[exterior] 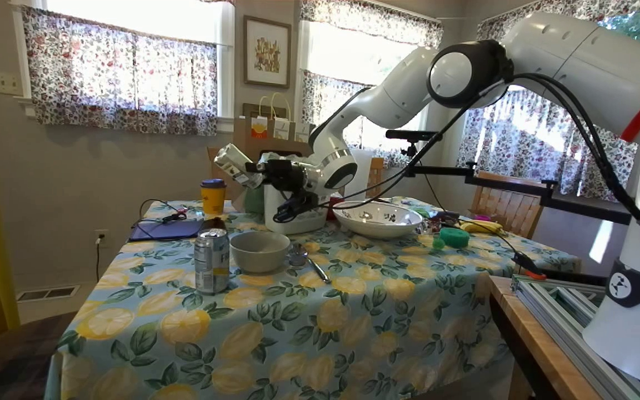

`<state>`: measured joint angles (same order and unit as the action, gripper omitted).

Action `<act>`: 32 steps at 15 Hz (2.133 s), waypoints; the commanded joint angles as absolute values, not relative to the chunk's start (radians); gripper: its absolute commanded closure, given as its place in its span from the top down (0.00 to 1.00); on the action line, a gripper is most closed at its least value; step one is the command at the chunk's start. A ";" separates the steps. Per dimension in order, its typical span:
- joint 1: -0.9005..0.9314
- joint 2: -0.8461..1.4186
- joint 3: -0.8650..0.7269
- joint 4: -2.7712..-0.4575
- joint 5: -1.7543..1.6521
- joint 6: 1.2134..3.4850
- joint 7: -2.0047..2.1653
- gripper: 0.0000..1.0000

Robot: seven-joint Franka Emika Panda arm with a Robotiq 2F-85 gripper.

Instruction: Put some of the contents of the clear glass container into the bowl on the left

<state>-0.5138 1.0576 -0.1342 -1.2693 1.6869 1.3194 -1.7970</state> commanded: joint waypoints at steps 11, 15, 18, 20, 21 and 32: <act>-0.497 1.080 -0.091 -1.190 1.725 1.287 -1.767 0.25; -0.513 1.087 -0.119 -1.215 1.704 1.277 -1.781 0.25; -0.516 1.101 -0.122 -1.192 1.713 1.285 -1.772 0.25; -0.504 1.086 -0.099 -1.182 1.726 1.273 -1.772 0.25; -0.498 1.081 -0.093 -1.181 1.726 1.263 -1.775 0.25; -0.498 1.073 -0.100 -1.187 1.712 1.235 -1.788 0.25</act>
